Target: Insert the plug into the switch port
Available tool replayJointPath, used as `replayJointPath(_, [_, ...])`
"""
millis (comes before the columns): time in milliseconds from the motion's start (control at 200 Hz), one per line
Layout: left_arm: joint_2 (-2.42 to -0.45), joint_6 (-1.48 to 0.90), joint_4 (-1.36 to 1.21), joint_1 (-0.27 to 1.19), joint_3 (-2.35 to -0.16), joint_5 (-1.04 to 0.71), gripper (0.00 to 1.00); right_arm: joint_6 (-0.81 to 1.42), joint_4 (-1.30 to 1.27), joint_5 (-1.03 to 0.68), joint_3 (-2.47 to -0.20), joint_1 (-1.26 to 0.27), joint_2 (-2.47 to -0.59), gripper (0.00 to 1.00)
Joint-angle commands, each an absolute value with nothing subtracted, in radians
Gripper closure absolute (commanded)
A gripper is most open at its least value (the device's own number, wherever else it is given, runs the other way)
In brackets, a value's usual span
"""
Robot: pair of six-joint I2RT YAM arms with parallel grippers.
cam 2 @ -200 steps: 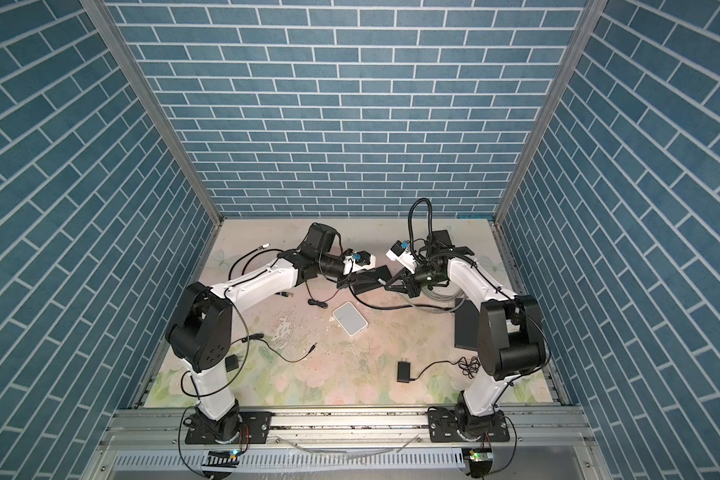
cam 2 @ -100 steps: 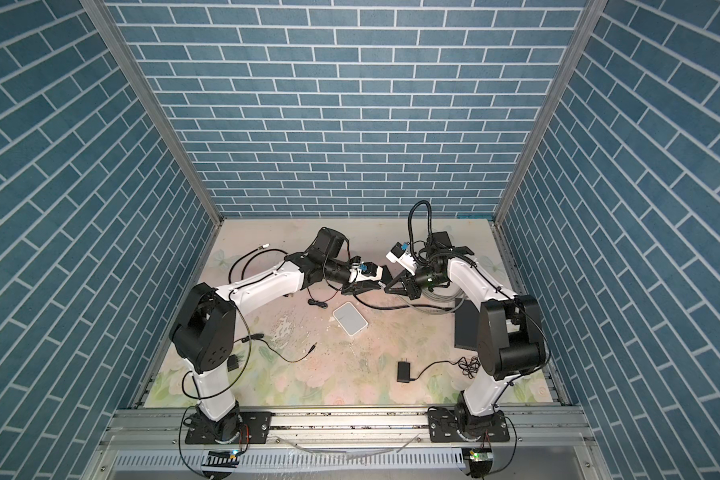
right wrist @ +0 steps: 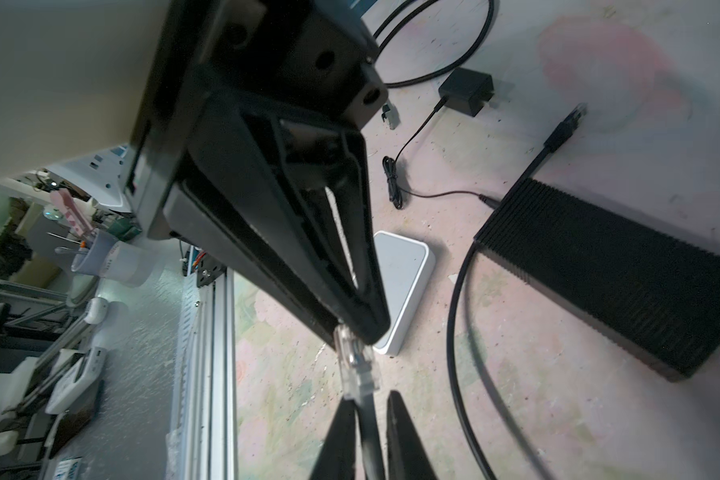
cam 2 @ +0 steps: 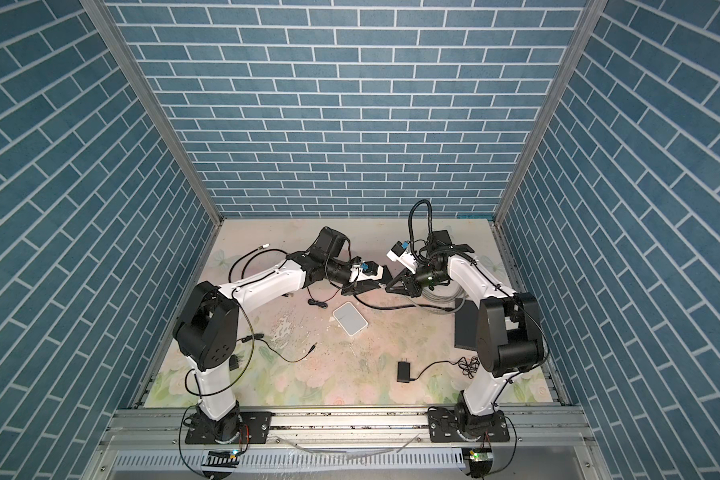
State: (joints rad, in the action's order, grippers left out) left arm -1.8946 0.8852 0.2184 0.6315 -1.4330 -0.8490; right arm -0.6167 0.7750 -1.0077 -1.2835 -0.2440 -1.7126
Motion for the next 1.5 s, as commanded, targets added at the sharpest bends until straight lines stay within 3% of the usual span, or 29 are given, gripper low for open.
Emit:
replayJointPath(0, [-1.923, 0.707, 0.184, 0.639, -1.452, -0.86, 1.0, -0.586, 0.689, -0.976, -1.272, -0.241, -1.675, 0.72])
replayJointPath(145, [-1.969, 0.394, 0.159, 0.635, -1.502, -0.849, 1.0, -0.546, 0.556, -0.962, -1.202, -0.227, -1.613, 0.57])
replayJointPath(355, [-1.987, 0.107, 0.065, 0.628, -1.492, -0.882, 1.0, -0.553, 0.53, -0.972, -1.2, -0.213, -1.627, 0.53])
replayJointPath(565, [-2.038, -0.146, 0.028, 0.569, -1.531, -0.944, 0.99, -0.619, 0.479, -0.847, -1.139, -0.204, -1.562, 0.47])
replayJointPath(750, [-2.064, -0.187, 0.084, 0.556, -1.556, -0.937, 0.99, -0.614, 0.354, -0.753, -1.05, -0.212, -1.478, 0.47])
replayJointPath(1040, [-2.071, -0.328, 0.023, 0.552, -1.541, -0.969, 1.0, -0.605, 0.135, -0.402, -0.954, -0.347, -1.475, 0.56])
replayJointPath(1195, [-2.071, -0.327, 0.036, 0.551, -1.539, -0.98, 1.0, -0.616, 0.023, -0.333, -0.932, -0.388, -1.492, 0.57])
replayJointPath(1495, [-2.073, -0.294, 0.1, 0.548, -1.554, -0.977, 1.0, -0.66, 0.075, -0.346, -0.942, -0.402, -1.45, 0.59])
